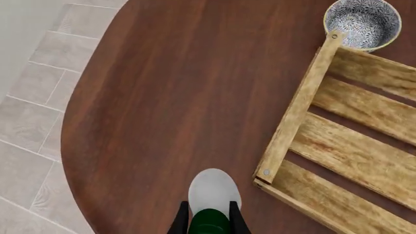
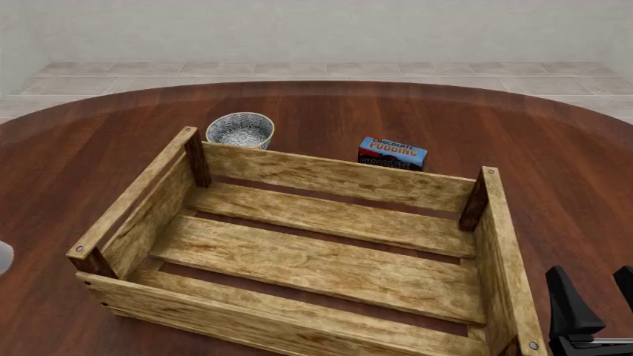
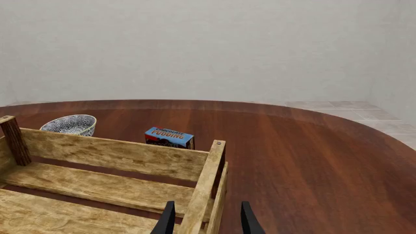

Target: Pick up the salad dressing and put it in the tray.

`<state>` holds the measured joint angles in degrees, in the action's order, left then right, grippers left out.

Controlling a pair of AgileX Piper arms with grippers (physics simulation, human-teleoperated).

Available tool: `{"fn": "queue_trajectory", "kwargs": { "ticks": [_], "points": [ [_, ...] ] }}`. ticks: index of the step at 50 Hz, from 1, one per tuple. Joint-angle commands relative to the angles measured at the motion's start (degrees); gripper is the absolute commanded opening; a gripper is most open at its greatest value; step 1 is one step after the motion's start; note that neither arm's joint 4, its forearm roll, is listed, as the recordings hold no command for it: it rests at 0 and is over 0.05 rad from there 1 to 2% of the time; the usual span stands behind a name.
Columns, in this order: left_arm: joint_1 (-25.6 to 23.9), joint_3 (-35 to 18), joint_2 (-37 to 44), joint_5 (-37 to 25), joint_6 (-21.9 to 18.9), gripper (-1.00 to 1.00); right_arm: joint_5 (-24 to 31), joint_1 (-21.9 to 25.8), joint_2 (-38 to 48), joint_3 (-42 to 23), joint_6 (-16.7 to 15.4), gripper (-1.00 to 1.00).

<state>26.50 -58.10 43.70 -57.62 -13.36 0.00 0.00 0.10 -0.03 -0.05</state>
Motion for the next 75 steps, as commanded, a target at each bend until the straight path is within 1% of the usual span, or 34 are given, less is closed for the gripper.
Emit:
{"fn": "queue_trajectory", "kwargs": {
  "ticks": [1,11,17,24,28,30,31,32,34,36,40,41,42,43,49,53,54,57,58,59,69,75],
  "points": [
    [-4.65,-8.99,3.13,-1.57,0.62,-1.00,0.00,-0.01,0.00,0.00,0.01,1.00],
    [-10.85,-15.68,7.35,-2.69,1.35,-1.00,0.00,0.00,0.00,0.00,0.00,1.00],
    [-15.14,-16.53,8.61,-2.22,0.76,-1.00,0.01,-0.01,0.00,0.00,0.01,1.00],
    [-18.05,-17.54,10.08,-1.61,0.01,-1.00,0.00,0.01,0.00,0.00,0.00,1.00],
    [-21.70,-19.30,10.91,-1.99,-0.01,-1.00,0.00,-0.02,0.00,0.00,-0.01,1.00],
    [-22.32,-19.33,11.03,-1.82,-0.22,-1.00,0.01,0.00,0.00,0.00,-0.01,1.00],
    [-23.34,-19.05,11.19,-1.71,-0.30,-1.00,0.01,0.00,0.00,0.00,-0.01,1.00],
    [-24.89,-18.97,11.48,-1.50,0.48,-1.00,-0.01,0.00,0.00,0.00,-0.01,1.00],
    [-25.56,-18.22,11.62,-0.36,-0.82,-1.00,-0.01,0.00,0.00,0.00,0.01,1.00],
    [-27.83,-18.85,12.38,-0.54,0.66,-1.00,0.00,0.00,0.00,0.00,0.00,1.00],
    [-29.53,-18.93,13.52,-0.03,-0.07,-1.00,0.00,0.00,0.00,0.00,0.00,1.00],
    [-30.35,-18.14,13.72,1.01,-1.08,-1.00,-0.01,0.00,0.00,0.00,0.00,1.00],
    [-30.35,-18.12,13.71,1.03,-1.08,-1.00,-0.01,0.00,0.00,0.00,0.00,1.00],
    [-31.80,-19.21,14.69,0.50,-0.44,-1.00,-0.01,-0.02,0.00,0.00,0.01,1.00],
    [-34.37,-19.62,16.09,1.33,-1.31,-1.00,-0.01,0.00,0.00,0.00,-0.01,1.00],
    [-35.75,-18.56,16.75,2.85,-1.37,-1.00,0.00,-0.01,0.00,0.00,-0.01,1.00],
    [-35.96,-18.68,17.49,3.55,-1.95,-1.00,0.00,0.00,0.00,0.00,-0.01,1.00],
    [-36.64,-18.98,18.38,4.29,-1.73,-1.00,-0.01,-0.01,0.00,0.00,0.00,1.00],
    [-37.82,-19.29,19.18,4.26,-1.08,-1.00,0.01,0.01,0.00,0.00,-0.01,1.00],
    [-38.03,-19.14,19.33,4.56,-1.58,-1.00,0.00,0.00,0.00,0.00,0.00,1.00],
    [-41.41,-19.58,23.52,7.35,-1.67,-1.00,-0.01,0.00,0.00,0.00,0.00,1.00],
    [-43.17,-19.48,25.91,8.82,-0.91,-1.00,0.01,0.00,0.00,0.00,-0.01,1.00]
  ]
}}
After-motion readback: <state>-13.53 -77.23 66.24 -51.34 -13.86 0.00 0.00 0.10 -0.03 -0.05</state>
